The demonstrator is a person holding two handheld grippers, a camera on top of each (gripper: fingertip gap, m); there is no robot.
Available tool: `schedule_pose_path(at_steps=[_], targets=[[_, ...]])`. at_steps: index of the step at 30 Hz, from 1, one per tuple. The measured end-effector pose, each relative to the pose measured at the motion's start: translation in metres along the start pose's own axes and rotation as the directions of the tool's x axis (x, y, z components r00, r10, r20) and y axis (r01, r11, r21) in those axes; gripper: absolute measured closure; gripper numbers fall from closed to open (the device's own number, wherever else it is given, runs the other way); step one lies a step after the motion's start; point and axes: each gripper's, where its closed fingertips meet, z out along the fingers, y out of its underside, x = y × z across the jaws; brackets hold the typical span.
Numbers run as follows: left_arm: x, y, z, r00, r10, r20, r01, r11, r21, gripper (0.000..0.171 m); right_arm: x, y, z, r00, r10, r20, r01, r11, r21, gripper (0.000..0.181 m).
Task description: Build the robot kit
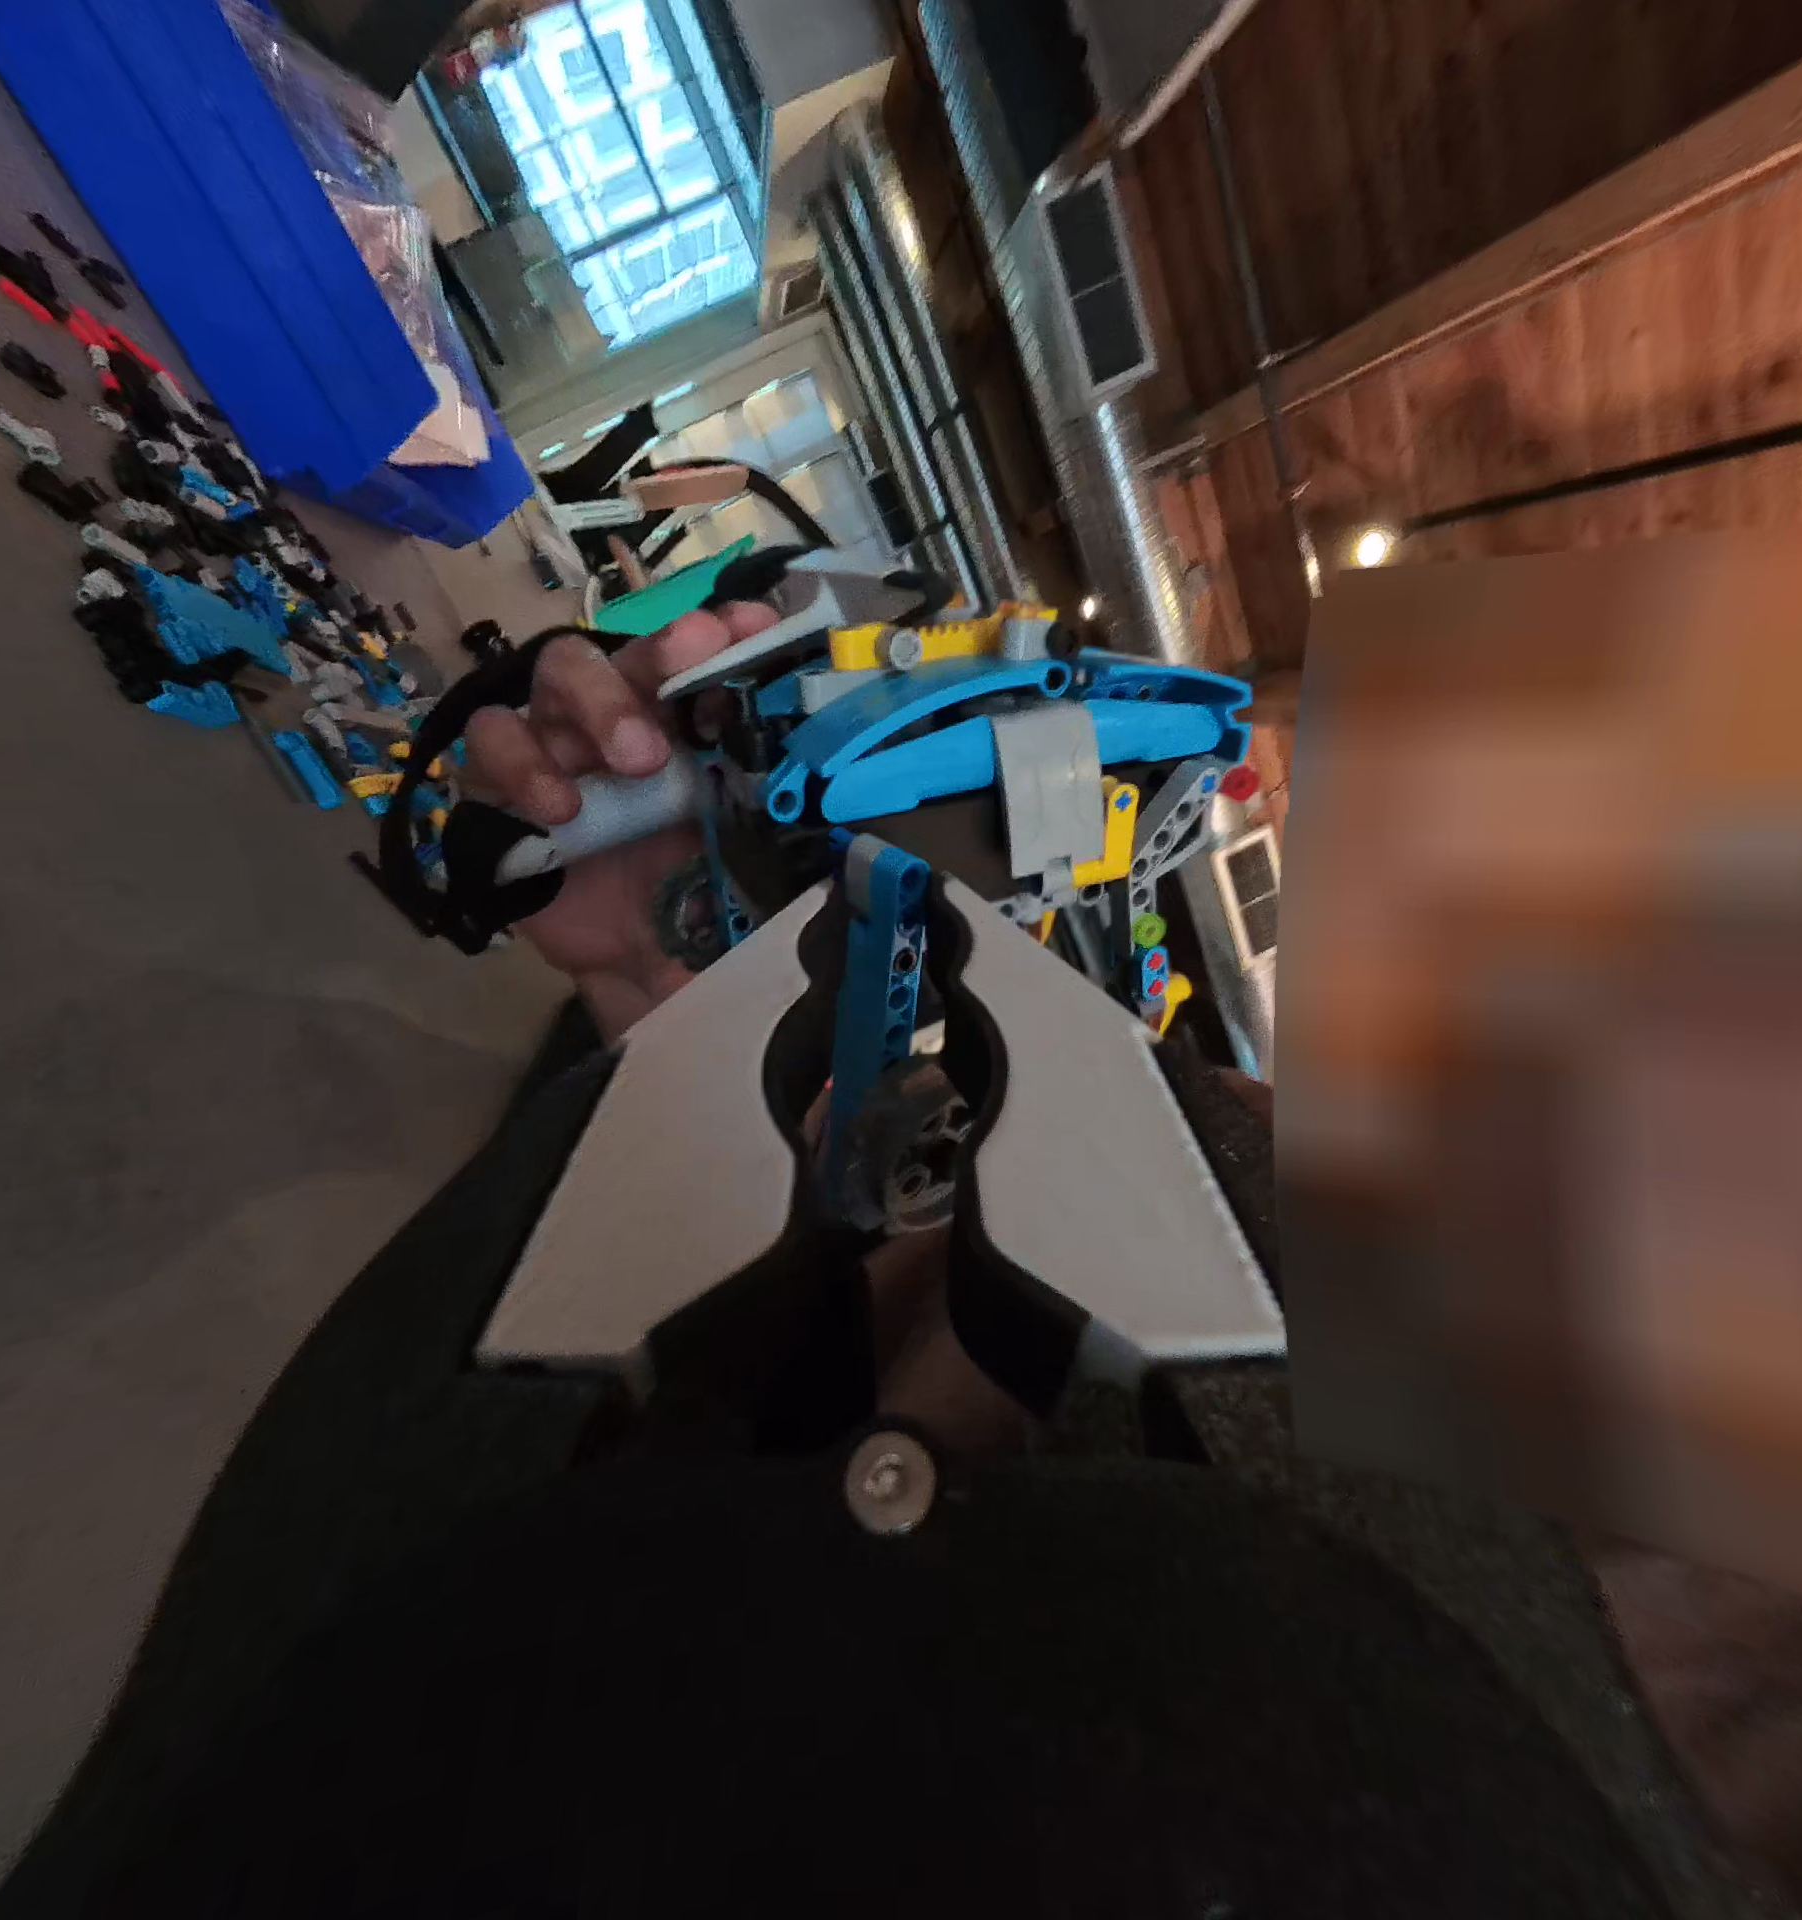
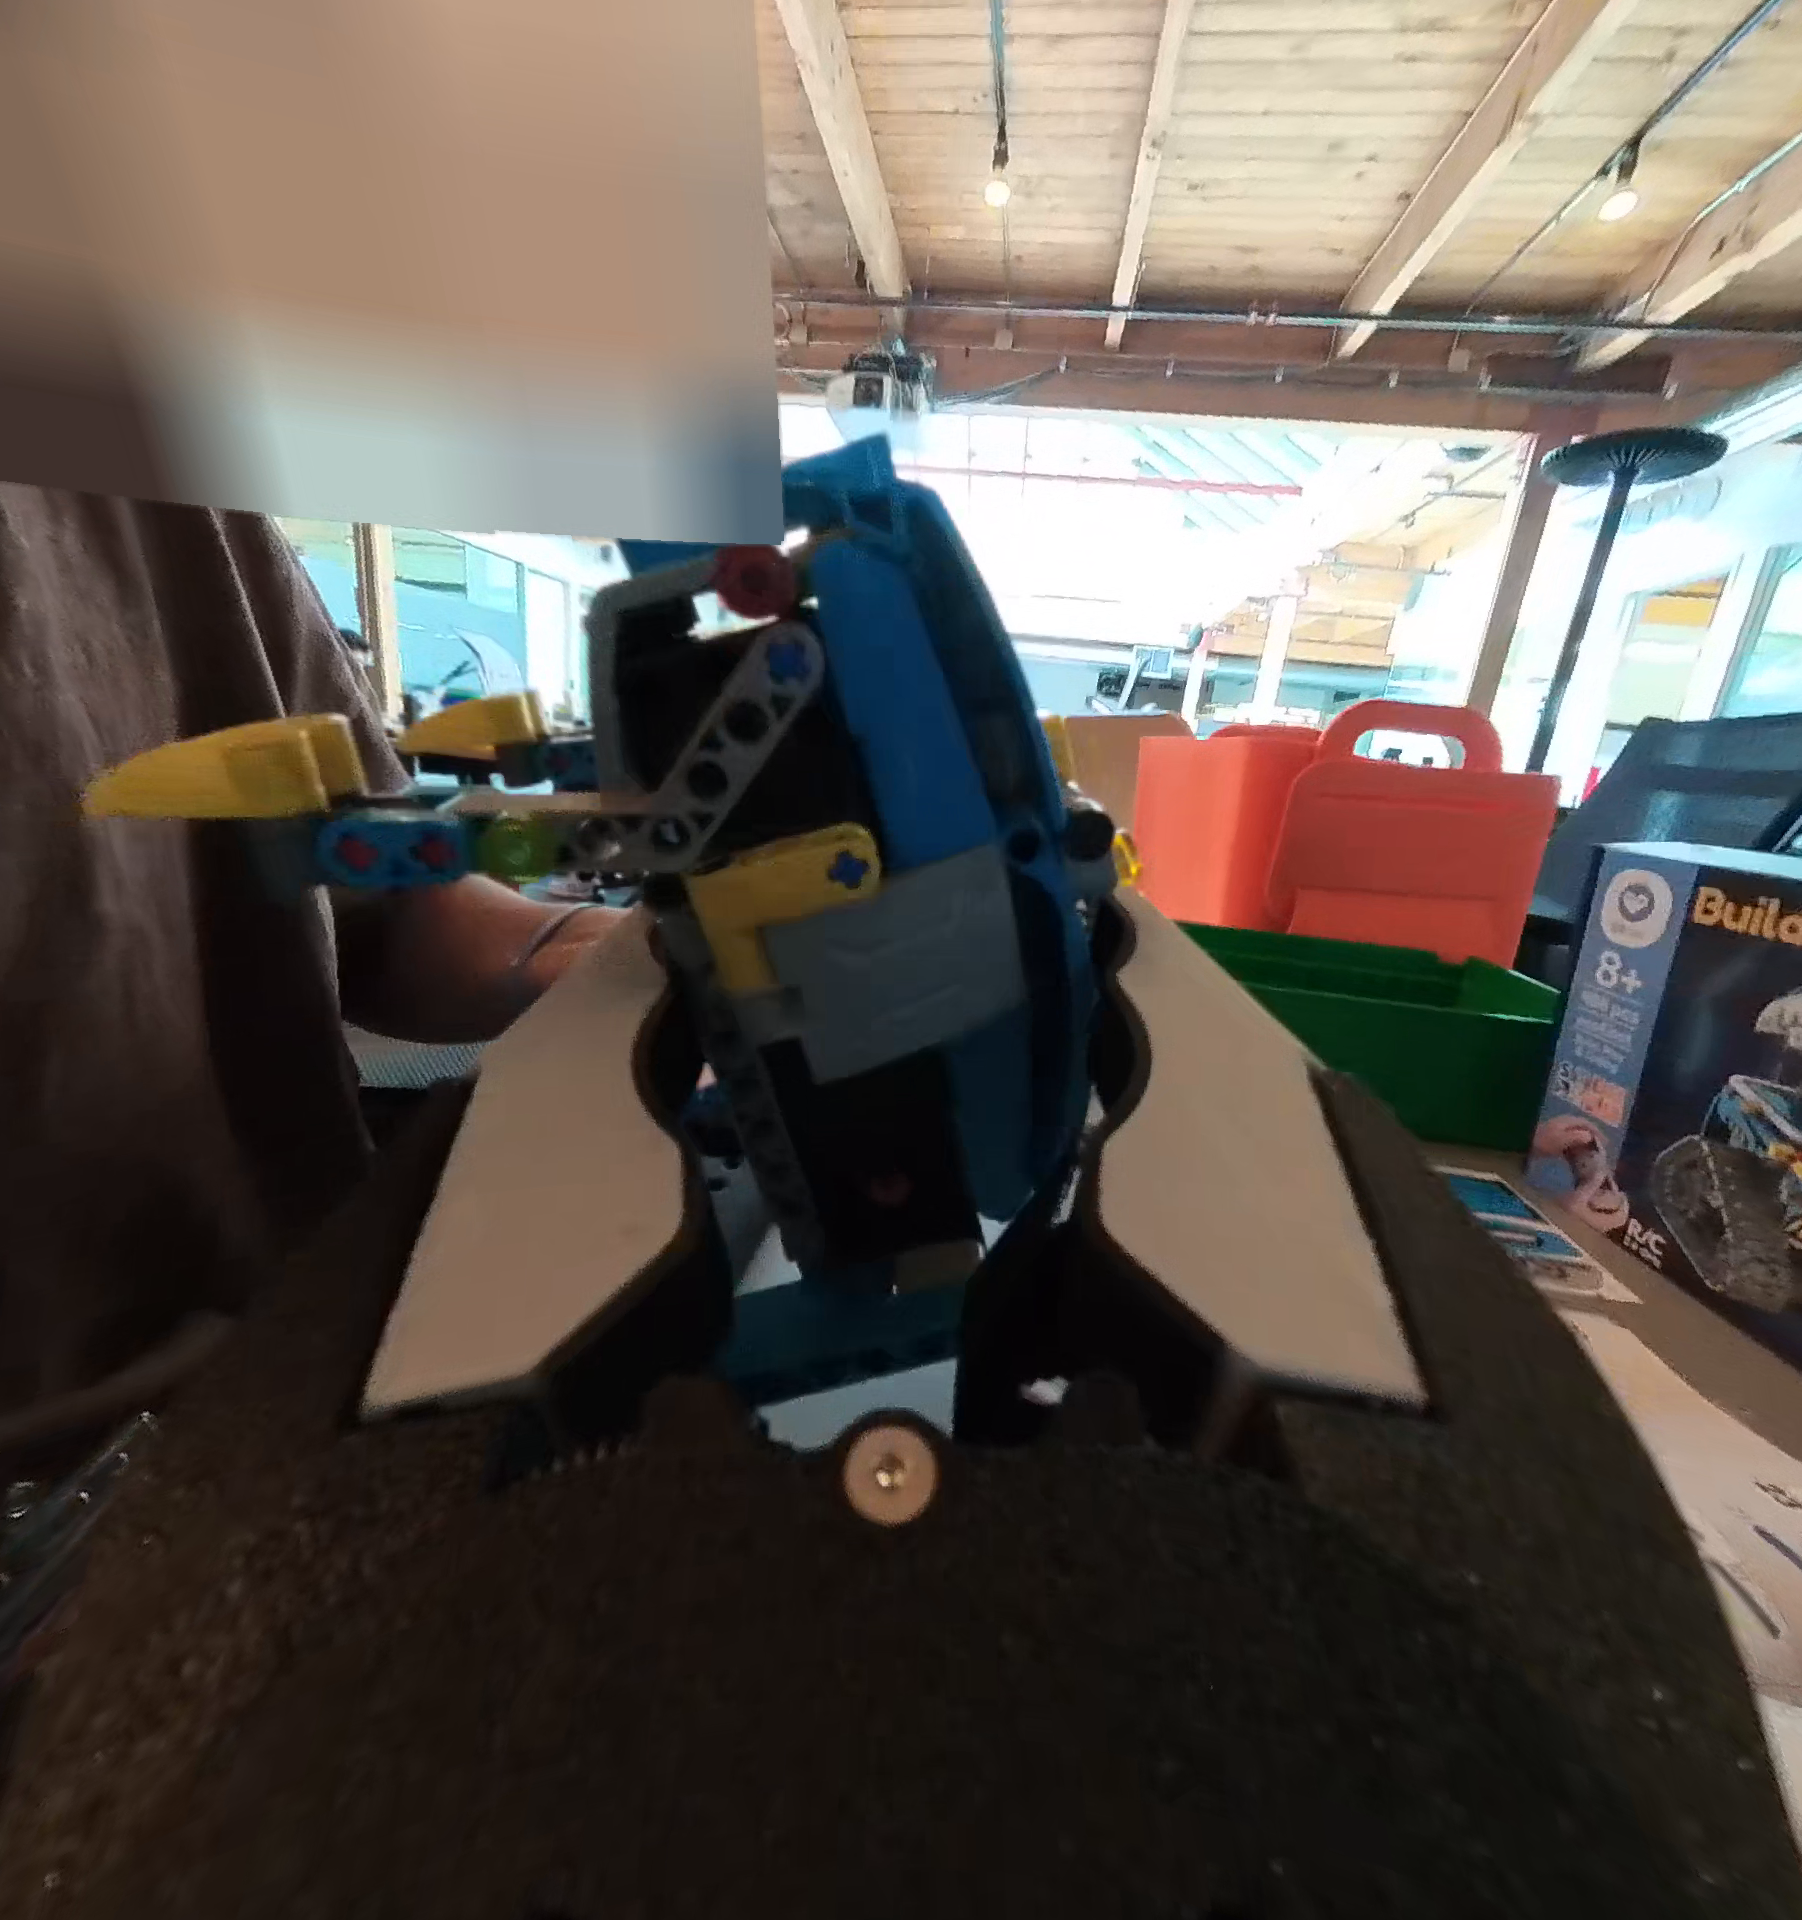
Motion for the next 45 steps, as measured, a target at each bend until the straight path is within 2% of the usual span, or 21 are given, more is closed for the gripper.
schedule_pose_path(at_steps=[6,11,13,15,17,19,21,23,27,30,35,37,42,45], targets=[[-0.016,-0.001,-0.009,1.000,-0.018,0.009,0.017,0.997,0.075,0.158,0.018,0.015,-0.005,0.990,0.136,-0.044,-0.137,0.990,-0.020,0.108],[-0.021,-0.005,-0.018,1.000,-0.024,-0.011,0.026,0.990,0.139,0.158,0.021,0.007,-0.007,0.971,0.237,-0.001,-0.237,0.968,0.082,0.109],[-0.033,-0.004,-0.024,0.997,0.000,0.071,-0.010,0.990,0.142,0.158,0.020,0.020,-0.005,0.961,0.276,-0.004,-0.276,0.961,-0.020,0.109],[-0.050,0.000,-0.037,0.969,0.089,0.230,-0.115,0.989,0.098,0.157,0.028,0.056,-0.013,0.968,0.236,-0.088,-0.251,0.930,-0.270,0.109],[-0.056,0.002,-0.053,0.921,0.181,0.346,-0.210,0.976,0.049,0.157,0.040,0.103,-0.035,0.976,0.131,-0.175,-0.208,0.802,-0.560,0.109],[-0.055,0.006,-0.066,0.885,0.237,0.401,-0.265,0.964,0.013,0.157,0.044,0.138,-0.049,0.975,0.084,-0.205,-0.206,0.679,-0.705,0.108],[-0.056,0.009,-0.080,0.850,0.270,0.453,-0.298,0.955,-0.010,0.157,0.039,0.159,-0.054,0.975,0.090,-0.204,-0.218,0.573,-0.790,0.107],[-0.055,0.013,-0.091,0.822,0.293,0.488,-0.319,0.947,-0.031,0.157,0.038,0.169,-0.058,0.984,0.037,-0.173,-0.171,0.457,-0.873,0.108],[-0.048,0.022,-0.102,0.811,0.317,0.492,-0.337,0.940,-0.050,0.157,0.039,0.180,-0.069,0.990,-0.018,-0.138,-0.134,0.145,-0.980,0.108],[-0.048,0.028,-0.104,0.794,0.343,0.502,-0.355,0.932,-0.076,0.156,0.036,0.192,-0.084,0.991,-0.017,-0.135,-0.136,-0.098,-0.986,0.106],[-0.046,0.040,-0.098,0.791,0.377,0.482,-0.369,0.922,-0.116,0.156,0.036,0.192,-0.084,0.986,-0.003,-0.167,-0.163,-0.233,-0.959,0.106],[-0.045,0.043,-0.096,0.795,0.382,0.471,-0.371,0.921,-0.120,0.157,0.032,0.191,-0.086,0.982,0.012,-0.188,-0.176,-0.289,-0.941,0.098],[-0.043,0.055,-0.095,0.808,0.385,0.447,-0.366,0.921,-0.131,0.156,0.029,0.170,-0.084,0.960,0.034,-0.277,-0.247,-0.353,-0.902,0.096],[-0.042,0.062,-0.095,0.804,0.393,0.446,-0.371,0.918,-0.140,0.157,0.024,0.162,-0.100,0.932,0.045,-0.359,-0.298,-0.465,-0.833,0.087]])
